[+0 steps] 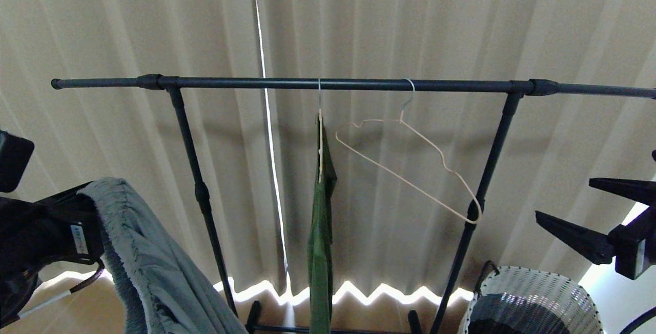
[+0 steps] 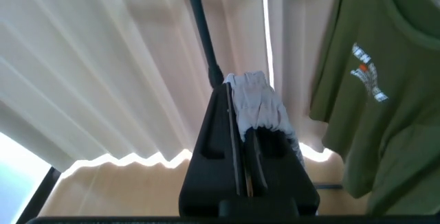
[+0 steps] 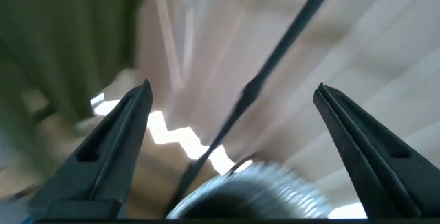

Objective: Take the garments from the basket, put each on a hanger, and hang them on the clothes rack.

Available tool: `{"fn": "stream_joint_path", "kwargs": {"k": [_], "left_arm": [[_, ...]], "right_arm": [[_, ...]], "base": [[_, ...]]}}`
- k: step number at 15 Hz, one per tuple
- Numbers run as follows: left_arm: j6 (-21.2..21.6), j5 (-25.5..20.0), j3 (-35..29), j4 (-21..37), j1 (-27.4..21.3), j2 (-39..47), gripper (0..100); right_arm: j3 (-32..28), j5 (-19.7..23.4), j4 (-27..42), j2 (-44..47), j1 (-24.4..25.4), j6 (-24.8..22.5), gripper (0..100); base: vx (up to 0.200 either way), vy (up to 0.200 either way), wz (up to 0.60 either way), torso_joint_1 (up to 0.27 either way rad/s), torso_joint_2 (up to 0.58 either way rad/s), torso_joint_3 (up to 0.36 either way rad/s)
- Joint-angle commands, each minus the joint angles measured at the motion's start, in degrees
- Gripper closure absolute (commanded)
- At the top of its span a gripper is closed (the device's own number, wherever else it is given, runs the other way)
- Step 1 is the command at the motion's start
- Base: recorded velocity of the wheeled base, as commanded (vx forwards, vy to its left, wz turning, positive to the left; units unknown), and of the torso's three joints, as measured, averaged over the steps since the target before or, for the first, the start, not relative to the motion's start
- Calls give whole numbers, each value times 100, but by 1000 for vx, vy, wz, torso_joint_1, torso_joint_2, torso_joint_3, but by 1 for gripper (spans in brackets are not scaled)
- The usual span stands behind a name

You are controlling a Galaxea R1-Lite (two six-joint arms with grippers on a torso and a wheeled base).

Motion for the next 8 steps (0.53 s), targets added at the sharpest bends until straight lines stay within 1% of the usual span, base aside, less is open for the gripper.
{"fn": "stream_joint_path", "kwargs": {"k": [1,2,3,4,5,8], "left_arm": [[-14,-6,170,-69,15,26,100],[-22,-6,249,-69,15,8,100],[-5,-129,425,-104,15,-1,100],[30,-217,469,-113,15,-9,100],[30,-454,460,-148,15,-1,100],[21,-481,486,-148,15,-18,100]], "right_arm": [[-1487,113,1492,-113,96,123,0],[-1812,113,1914,-52,158,123,0],[-2015,105,2231,28,316,123,0],[-2032,105,2266,54,360,123,0],[-2023,96,2283,98,404,123,0],[-2006,52,2292,159,632,106,0]], "base": [[0,0,0,0,0,0],[0,0,0,0,0,0],[0,0,0,0,0,0],[0,0,0,0,0,0],[0,0,0,0,0,0],[0,0,0,0,0,0]]}}
